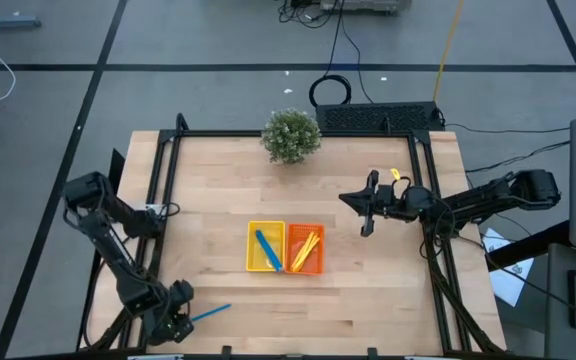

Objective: Sort pens & pencils
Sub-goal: Put the blue pencil into the yellow bin

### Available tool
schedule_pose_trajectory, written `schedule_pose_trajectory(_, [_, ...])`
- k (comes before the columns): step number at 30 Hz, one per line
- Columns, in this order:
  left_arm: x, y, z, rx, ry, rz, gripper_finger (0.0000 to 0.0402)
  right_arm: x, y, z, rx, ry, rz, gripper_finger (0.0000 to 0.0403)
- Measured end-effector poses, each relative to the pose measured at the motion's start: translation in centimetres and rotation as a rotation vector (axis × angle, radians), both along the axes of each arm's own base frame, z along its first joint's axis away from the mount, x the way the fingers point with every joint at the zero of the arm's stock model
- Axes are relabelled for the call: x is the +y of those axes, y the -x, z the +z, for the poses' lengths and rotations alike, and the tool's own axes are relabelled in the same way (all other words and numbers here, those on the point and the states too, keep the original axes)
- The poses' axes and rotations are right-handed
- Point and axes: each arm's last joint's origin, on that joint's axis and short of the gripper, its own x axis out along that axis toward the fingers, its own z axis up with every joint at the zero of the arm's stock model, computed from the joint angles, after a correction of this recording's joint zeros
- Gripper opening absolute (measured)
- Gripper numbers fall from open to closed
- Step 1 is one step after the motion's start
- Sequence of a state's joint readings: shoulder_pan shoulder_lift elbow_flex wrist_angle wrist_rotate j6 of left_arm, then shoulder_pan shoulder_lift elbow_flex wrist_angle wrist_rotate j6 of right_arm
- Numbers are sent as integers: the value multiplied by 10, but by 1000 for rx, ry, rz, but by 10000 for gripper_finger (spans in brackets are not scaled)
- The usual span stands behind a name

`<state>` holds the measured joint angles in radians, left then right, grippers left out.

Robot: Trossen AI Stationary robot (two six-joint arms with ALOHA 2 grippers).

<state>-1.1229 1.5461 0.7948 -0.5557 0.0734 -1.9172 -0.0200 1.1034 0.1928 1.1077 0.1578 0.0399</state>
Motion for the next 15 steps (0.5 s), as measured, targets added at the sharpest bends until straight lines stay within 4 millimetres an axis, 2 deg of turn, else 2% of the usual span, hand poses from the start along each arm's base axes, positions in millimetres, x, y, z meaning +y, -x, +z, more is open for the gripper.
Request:
schedule_pose_trajectory(6, [-16, -5, -2, 14, 38, -47, 241, 0, 0, -1, 5, 0, 0, 0])
schedule_pose_trajectory(10, [-27, -8, 2, 49, -12, -78, 241, 0, 0, -1, 6, -1, -1, 0])
schedule_pose_trajectory(15, [-32, -12, -8, 47, -70, -130, 241, 0, 0, -1, 7, -1, 1, 0])
